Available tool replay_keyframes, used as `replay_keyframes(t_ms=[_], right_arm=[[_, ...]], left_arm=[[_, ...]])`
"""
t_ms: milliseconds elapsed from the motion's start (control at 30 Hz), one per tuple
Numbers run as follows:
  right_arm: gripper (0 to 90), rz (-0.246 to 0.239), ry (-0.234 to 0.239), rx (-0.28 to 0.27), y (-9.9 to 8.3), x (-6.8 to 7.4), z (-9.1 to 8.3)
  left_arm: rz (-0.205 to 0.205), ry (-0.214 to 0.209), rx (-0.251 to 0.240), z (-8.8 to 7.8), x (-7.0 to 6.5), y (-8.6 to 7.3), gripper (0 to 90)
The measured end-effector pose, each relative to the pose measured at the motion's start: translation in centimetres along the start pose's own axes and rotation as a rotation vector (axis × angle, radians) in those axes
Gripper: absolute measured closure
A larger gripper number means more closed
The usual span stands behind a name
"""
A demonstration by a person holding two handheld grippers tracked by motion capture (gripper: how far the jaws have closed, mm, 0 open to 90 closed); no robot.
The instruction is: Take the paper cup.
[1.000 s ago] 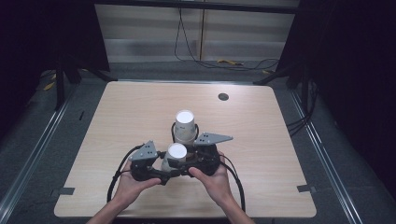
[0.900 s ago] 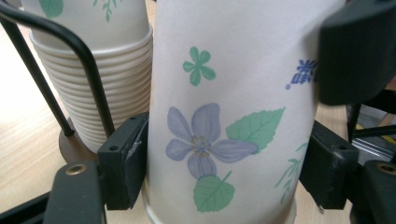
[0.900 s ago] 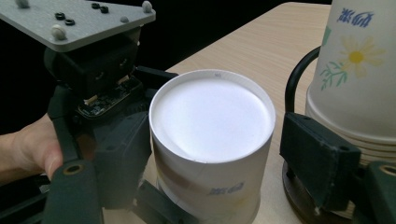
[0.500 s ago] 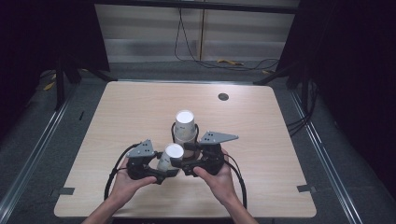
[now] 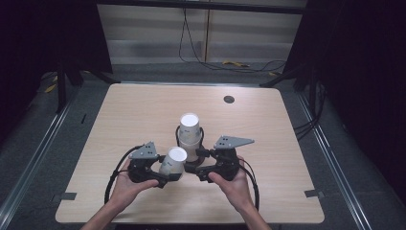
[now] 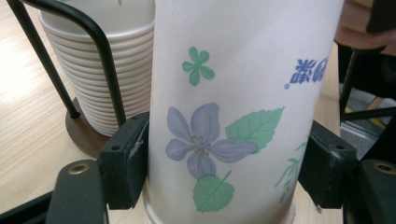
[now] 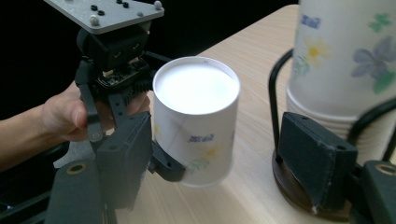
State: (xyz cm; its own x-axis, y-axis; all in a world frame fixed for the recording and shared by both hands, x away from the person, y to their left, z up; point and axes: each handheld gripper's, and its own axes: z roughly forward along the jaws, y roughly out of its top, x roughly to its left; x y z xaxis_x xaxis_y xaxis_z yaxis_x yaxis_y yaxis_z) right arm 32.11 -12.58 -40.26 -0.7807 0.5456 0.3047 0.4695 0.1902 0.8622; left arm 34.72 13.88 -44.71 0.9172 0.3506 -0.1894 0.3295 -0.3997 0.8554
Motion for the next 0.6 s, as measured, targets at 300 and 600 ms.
replay_keyframes(t_ms=[300, 600], right_arm=[[27.3, 0.024, 0.025, 0.043, -0.2, -1.1, -0.7], [28.6, 0.003, 0.036, 0.098, 0.1, -1.5, -1.5]], left_arm=[[0.007, -0.031, 0.037, -0.1, -0.1, 0.7, 27.8], [0.015, -0.030, 0.085, -0.6, 0.3, 1.3, 28.1]])
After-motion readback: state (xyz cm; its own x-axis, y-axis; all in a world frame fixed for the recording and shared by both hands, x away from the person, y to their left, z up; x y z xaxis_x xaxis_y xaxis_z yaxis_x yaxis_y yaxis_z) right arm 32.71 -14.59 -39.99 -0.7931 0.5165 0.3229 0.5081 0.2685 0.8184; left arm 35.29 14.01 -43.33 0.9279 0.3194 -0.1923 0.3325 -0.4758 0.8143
